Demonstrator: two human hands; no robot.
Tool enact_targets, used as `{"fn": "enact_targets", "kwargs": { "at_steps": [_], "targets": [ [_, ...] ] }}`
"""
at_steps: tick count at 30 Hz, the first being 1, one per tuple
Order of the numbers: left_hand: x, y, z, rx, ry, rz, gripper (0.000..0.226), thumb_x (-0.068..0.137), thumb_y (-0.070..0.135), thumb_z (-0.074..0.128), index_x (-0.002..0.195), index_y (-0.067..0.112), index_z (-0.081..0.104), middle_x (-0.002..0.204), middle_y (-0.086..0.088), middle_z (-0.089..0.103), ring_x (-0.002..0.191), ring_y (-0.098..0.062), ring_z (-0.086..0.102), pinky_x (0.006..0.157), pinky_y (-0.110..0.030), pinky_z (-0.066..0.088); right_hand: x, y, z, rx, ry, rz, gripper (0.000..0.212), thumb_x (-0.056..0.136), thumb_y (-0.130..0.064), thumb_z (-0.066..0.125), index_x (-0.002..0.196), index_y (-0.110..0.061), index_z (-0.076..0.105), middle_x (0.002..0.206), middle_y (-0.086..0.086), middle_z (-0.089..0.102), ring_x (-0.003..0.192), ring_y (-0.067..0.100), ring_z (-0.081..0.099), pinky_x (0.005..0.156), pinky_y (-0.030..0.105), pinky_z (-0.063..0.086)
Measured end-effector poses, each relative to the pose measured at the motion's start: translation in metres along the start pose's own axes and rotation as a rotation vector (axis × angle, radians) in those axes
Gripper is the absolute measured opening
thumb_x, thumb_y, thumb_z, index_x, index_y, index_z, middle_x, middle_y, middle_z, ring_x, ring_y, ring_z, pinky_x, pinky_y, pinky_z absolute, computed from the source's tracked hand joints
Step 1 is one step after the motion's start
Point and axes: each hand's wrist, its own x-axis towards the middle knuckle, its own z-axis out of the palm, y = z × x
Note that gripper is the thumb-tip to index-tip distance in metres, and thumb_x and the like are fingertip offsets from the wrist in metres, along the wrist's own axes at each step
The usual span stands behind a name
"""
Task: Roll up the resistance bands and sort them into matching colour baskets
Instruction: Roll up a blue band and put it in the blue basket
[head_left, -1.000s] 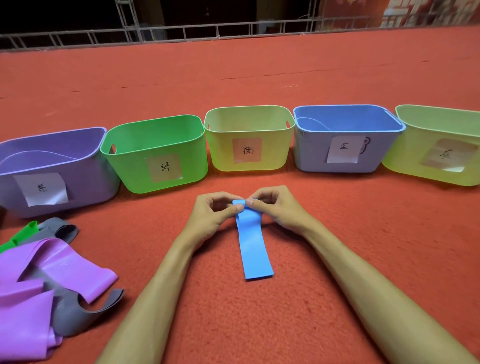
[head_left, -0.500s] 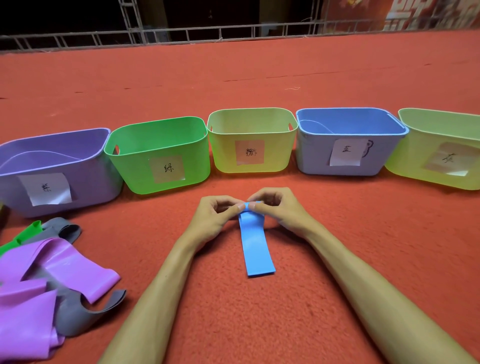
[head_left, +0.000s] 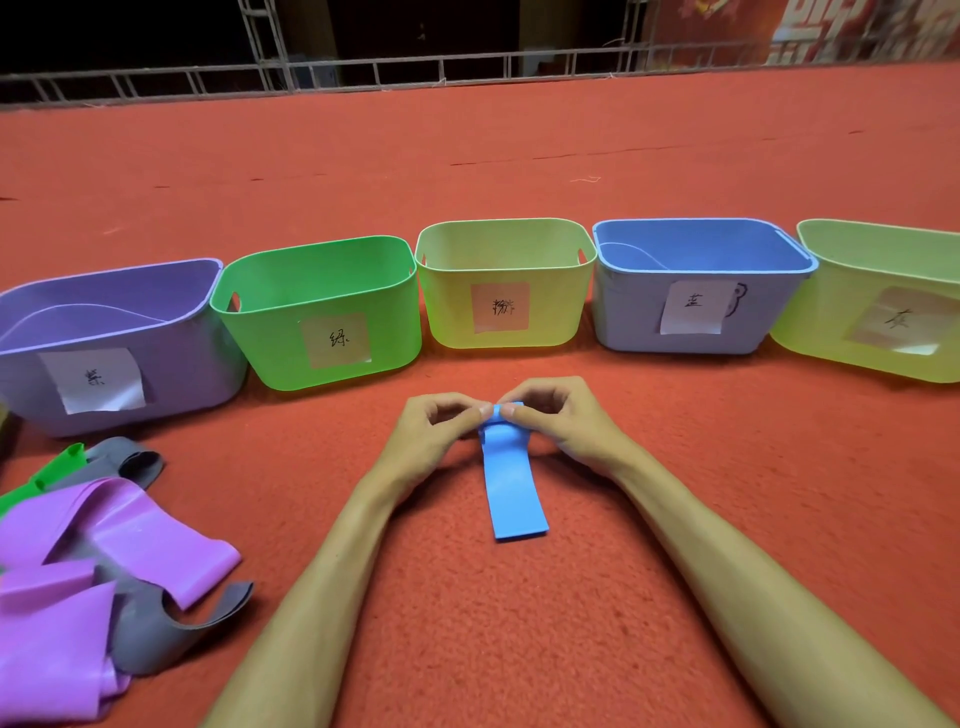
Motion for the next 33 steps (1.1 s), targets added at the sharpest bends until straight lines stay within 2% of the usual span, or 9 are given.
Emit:
{"fn": "enact_targets", "kwargs": {
  "at_steps": [2, 5, 9, 12, 15, 21, 26, 30, 33],
  "targets": [
    [0.0004, 0.0, 0.0016, 0.025, -0.003, -0.01, 0.018, 0.1, 0.017, 0.066, 0.091, 0.01, 0.08, 0.079, 0.007, 0.073, 0.072, -0.001, 0.06, 0.072, -0.015, 0.047, 0.0003, 0.0008, -0.0007, -0.008, -0.003, -0.017, 0.012, 0.094, -0.006, 0.073, 0.103, 0.002, 0.076, 0.1, 0.02, 0.077, 0.09, 0.015, 0.067, 0.084, 0.03, 0.051],
    [-0.0003, -0.0007, 0.0003, 0.018, -0.006, -0.019, 0.013, 0.097, 0.011, 0.069, 0.095, 0.002, 0.078, 0.083, 0.003, 0.077, 0.077, -0.002, 0.068, 0.075, -0.016, 0.051, 0.0003, 0.0018, -0.0013, -0.012, -0.015, -0.021, 0.013, 0.093, -0.005, 0.074, 0.105, 0.0, 0.076, 0.101, 0.017, 0.077, 0.091, 0.016, 0.068, 0.084, 0.03, 0.052],
    [-0.0001, -0.0023, -0.0031, 0.031, -0.004, -0.009, 0.012, 0.093, 0.009, 0.074, 0.101, 0.001, 0.078, 0.097, -0.01, 0.08, 0.089, -0.014, 0.072, 0.087, -0.03, 0.057, 0.0013, 0.0036, -0.0009, 0.003, -0.027, 0.013, 0.015, 0.091, 0.0, 0.074, 0.106, 0.001, 0.074, 0.095, 0.008, 0.077, 0.085, 0.012, 0.066, 0.077, 0.023, 0.05],
    [0.0002, -0.0038, -0.0045, 0.034, -0.005, 0.008, 0.02, 0.089, 0.017, 0.079, 0.104, 0.004, 0.079, 0.101, -0.014, 0.079, 0.092, -0.018, 0.071, 0.093, -0.04, 0.055, 0.0022, 0.0057, 0.0, -0.005, -0.03, 0.05, 0.017, 0.089, -0.002, 0.076, 0.105, -0.002, 0.074, 0.095, 0.007, 0.075, 0.086, 0.014, 0.064, 0.079, 0.026, 0.05],
    [-0.0002, -0.0037, -0.0052, 0.025, -0.002, 0.029, 0.024, 0.084, 0.02, 0.08, 0.104, 0.006, 0.079, 0.101, -0.016, 0.079, 0.092, -0.02, 0.068, 0.09, -0.038, 0.054, 0.0024, 0.0048, 0.0005, -0.017, -0.049, 0.072, 0.009, 0.093, 0.001, 0.07, 0.101, 0.005, 0.074, 0.093, 0.006, 0.076, 0.085, 0.009, 0.066, 0.08, 0.022, 0.051],
    [-0.0003, -0.0052, -0.0057, 0.043, -0.008, 0.053, 0.016, 0.088, 0.0, 0.076, 0.104, 0.003, 0.077, 0.1, -0.012, 0.079, 0.091, -0.014, 0.07, 0.087, -0.027, 0.054, 0.0025, 0.0034, 0.0006, -0.006, -0.029, 0.071, 0.01, 0.097, 0.002, 0.064, 0.097, 0.007, 0.073, 0.087, 0.004, 0.073, 0.08, 0.003, 0.062, 0.077, 0.016, 0.048],
    [0.0028, -0.0016, -0.0029, -0.022, 0.021, 0.012, 0.029, 0.084, 0.019, 0.073, 0.106, -0.001, 0.076, 0.087, -0.005, 0.074, 0.077, -0.007, 0.063, 0.074, -0.017, 0.049, 0.0017, 0.0034, 0.001, 0.002, -0.029, 0.035, 0.012, 0.098, -0.001, 0.066, 0.103, 0.005, 0.074, 0.097, 0.016, 0.077, 0.089, 0.01, 0.066, 0.084, 0.023, 0.051],
    [0.0051, -0.008, 0.002, 0.035, 0.002, -0.016, 0.013, 0.099, 0.006, 0.065, 0.096, -0.003, 0.075, 0.071, 0.014, 0.071, 0.067, 0.006, 0.061, 0.065, -0.009, 0.045, 0.0007, 0.0031, 0.0005, 0.006, -0.042, 0.019, 0.013, 0.097, -0.002, 0.067, 0.106, 0.001, 0.076, 0.103, 0.019, 0.077, 0.092, 0.014, 0.067, 0.086, 0.03, 0.052],
    [0.0044, -0.009, 0.0006, 0.033, 0.007, -0.021, 0.01, 0.097, 0.005, 0.068, 0.093, -0.001, 0.075, 0.074, 0.01, 0.074, 0.07, 0.003, 0.065, 0.068, -0.012, 0.048, 0.0004, 0.0029, 0.0004, 0.005, -0.045, 0.018, 0.014, 0.095, 0.0, 0.069, 0.107, 0.0, 0.076, 0.103, 0.019, 0.077, 0.092, 0.015, 0.067, 0.086, 0.031, 0.052]
  ]
}}
